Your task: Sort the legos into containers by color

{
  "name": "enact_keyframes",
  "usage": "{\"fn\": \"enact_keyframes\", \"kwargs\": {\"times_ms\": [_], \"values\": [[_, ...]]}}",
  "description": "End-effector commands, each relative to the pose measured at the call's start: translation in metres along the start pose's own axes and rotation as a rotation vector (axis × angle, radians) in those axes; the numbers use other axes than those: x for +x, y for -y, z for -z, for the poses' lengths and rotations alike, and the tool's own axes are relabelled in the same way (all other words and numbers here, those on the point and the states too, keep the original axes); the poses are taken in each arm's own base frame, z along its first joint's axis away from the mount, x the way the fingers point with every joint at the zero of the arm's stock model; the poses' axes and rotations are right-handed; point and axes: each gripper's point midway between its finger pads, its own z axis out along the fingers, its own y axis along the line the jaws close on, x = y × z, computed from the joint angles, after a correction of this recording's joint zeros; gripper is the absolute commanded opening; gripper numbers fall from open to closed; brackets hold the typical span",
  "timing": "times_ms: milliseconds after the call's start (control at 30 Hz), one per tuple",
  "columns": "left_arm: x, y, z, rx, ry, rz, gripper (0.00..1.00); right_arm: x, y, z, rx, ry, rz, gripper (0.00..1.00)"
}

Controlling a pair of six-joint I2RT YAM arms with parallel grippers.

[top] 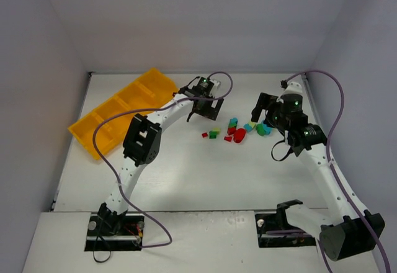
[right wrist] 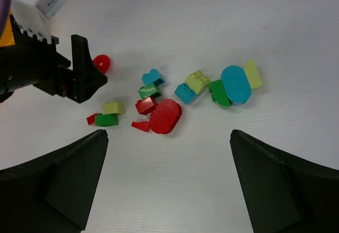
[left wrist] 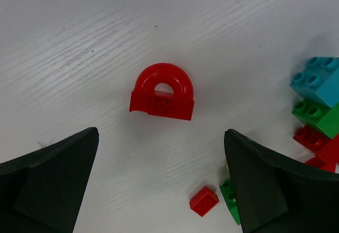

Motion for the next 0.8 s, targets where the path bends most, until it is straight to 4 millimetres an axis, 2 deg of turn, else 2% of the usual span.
{"fn": "enact_keyframes", "kwargs": {"times_ms": [0, 67, 200, 467, 500, 600, 633, 733, 767], "values": [[-0.042, -0.004, 0.014, -0.013, 0.118, -0.024, 0.97, -0.023, -0.009, 0.005, -0.033, 0.084, -0.023, 0.96], [-0.036, -0.006, 0.002, -0.018, 0.1, -0.023, 0.97, -0.022, -0.009, 0.005, -0.033, 0.082, -0.026, 0.96], [-0.04, -0.006, -0.008, -0.023, 0.103, -0.023, 0.96, -0.021, -0.007, 0.008, -0.031, 0.089, -0.035, 0.96], [-0.039, -0.009, -0.025, -0.03, 0.109, -0.002, 0.76, -0.022, -0.002, 0.016, -0.02, 0.111, -0.031, 0.96], [-0.038, -0.009, -0.025, -0.029, 0.108, -0.002, 0.67, -0.022, -0.002, 0.017, -0.021, 0.114, -0.03, 0.96], [-0.034, -0.01, -0.024, -0.035, 0.099, 0.0, 0.53, -0.024, 0.001, 0.018, -0.013, 0.12, -0.023, 0.96], [-0.034, -0.011, -0.023, -0.04, 0.098, 0.0, 0.42, -0.024, 0.001, 0.018, -0.012, 0.12, -0.021, 0.96], [-0.043, -0.015, -0.01, -0.05, 0.127, 0.008, 0.26, -0.025, 0.001, 0.018, -0.01, 0.122, -0.017, 0.96], [-0.046, -0.015, -0.005, -0.053, 0.14, 0.008, 0.24, -0.024, 0.001, 0.017, -0.009, 0.118, -0.018, 0.96]]}}
